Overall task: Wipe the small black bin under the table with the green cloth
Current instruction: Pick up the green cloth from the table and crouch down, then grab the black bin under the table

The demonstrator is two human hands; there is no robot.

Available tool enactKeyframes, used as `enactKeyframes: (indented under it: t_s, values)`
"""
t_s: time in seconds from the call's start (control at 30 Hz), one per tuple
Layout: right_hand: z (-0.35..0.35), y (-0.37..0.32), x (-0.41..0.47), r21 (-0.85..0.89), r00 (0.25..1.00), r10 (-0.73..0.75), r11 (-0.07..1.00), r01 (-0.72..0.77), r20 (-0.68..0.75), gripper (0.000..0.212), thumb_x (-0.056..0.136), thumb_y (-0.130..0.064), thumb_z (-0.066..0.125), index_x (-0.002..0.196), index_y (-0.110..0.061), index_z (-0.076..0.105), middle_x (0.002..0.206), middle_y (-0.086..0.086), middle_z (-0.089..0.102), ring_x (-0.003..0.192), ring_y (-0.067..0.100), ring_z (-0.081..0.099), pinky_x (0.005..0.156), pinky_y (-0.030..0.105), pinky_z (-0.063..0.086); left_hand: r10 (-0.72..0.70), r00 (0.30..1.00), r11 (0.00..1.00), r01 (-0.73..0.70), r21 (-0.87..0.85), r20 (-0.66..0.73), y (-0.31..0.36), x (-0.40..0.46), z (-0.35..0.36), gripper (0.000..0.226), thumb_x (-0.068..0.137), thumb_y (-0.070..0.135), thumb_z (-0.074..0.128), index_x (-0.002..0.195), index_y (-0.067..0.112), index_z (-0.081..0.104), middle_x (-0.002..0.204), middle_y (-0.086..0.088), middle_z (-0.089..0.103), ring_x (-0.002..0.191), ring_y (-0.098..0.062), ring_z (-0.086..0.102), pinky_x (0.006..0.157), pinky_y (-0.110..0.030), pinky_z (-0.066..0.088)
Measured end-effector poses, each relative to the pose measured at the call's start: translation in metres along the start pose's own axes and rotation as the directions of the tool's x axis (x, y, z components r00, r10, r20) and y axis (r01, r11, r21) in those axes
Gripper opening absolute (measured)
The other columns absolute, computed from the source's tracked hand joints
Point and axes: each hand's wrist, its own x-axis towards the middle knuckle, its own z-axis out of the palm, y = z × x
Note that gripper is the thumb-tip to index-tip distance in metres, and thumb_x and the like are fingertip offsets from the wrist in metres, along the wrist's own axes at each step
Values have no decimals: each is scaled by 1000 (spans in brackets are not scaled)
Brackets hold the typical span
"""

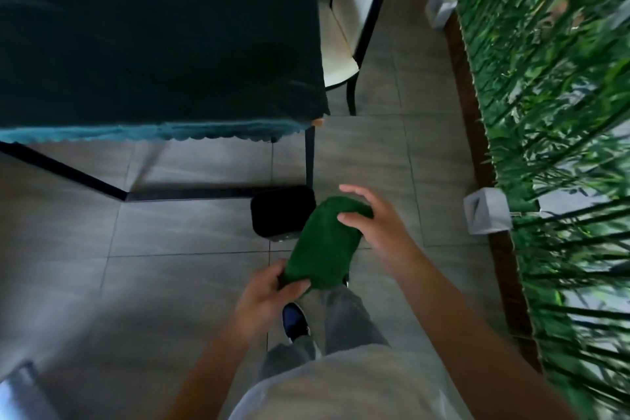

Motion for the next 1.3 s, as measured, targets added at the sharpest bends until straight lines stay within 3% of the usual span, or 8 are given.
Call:
enactKeyframes:
  t_s: [0.17, 0.3, 0.47, 0.67, 0.77, 0.87, 1.1, 1.3]
  values:
    - [-17, 58, -22, -26, 986, 159, 987, -160, -53, 37, 89, -4, 74, 120, -24, 71, 114, 4, 74, 101, 18, 73, 84, 28, 58, -76, 997, 996, 75, -41, -13, -16, -25, 24, 30, 88, 6, 74, 116, 10, 64, 91, -4, 80, 91, -31, 74, 70, -29, 61]
    - [-30, 100, -34, -54, 960, 275, 959, -278, -60, 28, 90, -9, 76, 111, -26, 71, 119, 10, 71, 105, 25, 69, 91, 39, 59, -99, 995, 990, 98, -98, -8, -10, -40, 50, 60, 94, -10, 61, 140, 26, 45, 91, 3, 81, 86, -18, 78, 67, -26, 61]
    - [-62, 135, -49, -64, 931, 366, 929, -365, 3, 24, 93, -17, 75, 116, -22, 68, 120, 15, 69, 96, 27, 71, 65, 33, 60, -102, 994, 987, 96, -130, -39, 2, -48, 95, 57, 93, -3, 64, 140, 29, 53, 103, -15, 77, 93, -29, 77, 70, -29, 62]
    - [-122, 134, -61, -163, 968, 220, 966, -199, 121, 37, 96, -45, 69, 132, -41, 62, 135, -13, 62, 122, 6, 59, 86, 17, 45, -105, 989, 994, 100, -50, -100, 3, -36, 151, 45, 95, 9, 67, 132, 35, 60, 115, -17, 71, 100, -29, 74, 76, -32, 63]
    - [-134, 126, -67, -160, 965, 130, 983, -95, 228, 34, 89, -61, 67, 122, -54, 63, 135, -25, 61, 129, -1, 55, 108, 28, 44, -103, 983, 994, 97, -44, -153, 1, -26, 170, 36, 97, 14, 66, 121, 40, 63, 107, -14, 71, 102, -30, 71, 79, -33, 61]
    - [-131, 127, -63, -179, 927, 104, 983, -40, 360, 51, 79, -70, 68, 127, -53, 60, 133, -25, 64, 125, -4, 58, 106, 26, 47, -75, 984, 997, 70, -39, -161, 3, -13, 181, 36, 98, 14, 64, 124, 39, 63, 104, -11, 72, 97, -26, 72, 80, -36, 59]
    - [-119, 157, -25, -74, 880, 156, 988, -137, 449, 34, 86, -25, 83, 116, -35, 68, 107, -15, 78, 104, 3, 73, 86, 19, 56, 46, 968, 998, -53, -22, -245, 2, 26, 170, 36, 97, 16, 64, 127, 36, 64, 96, 4, 75, 89, -15, 73, 78, -31, 59]
    - [-95, 215, 55, 0, 921, 167, 984, -179, 351, 29, 84, -19, 83, 111, -25, 71, 112, -3, 78, 109, 18, 73, 101, 36, 57, 58, 964, 998, -66, -22, -259, -43, 115, 145, 49, 97, 4, 59, 143, 19, 52, 99, 17, 71, 88, 1, 68, 83, -25, 55]
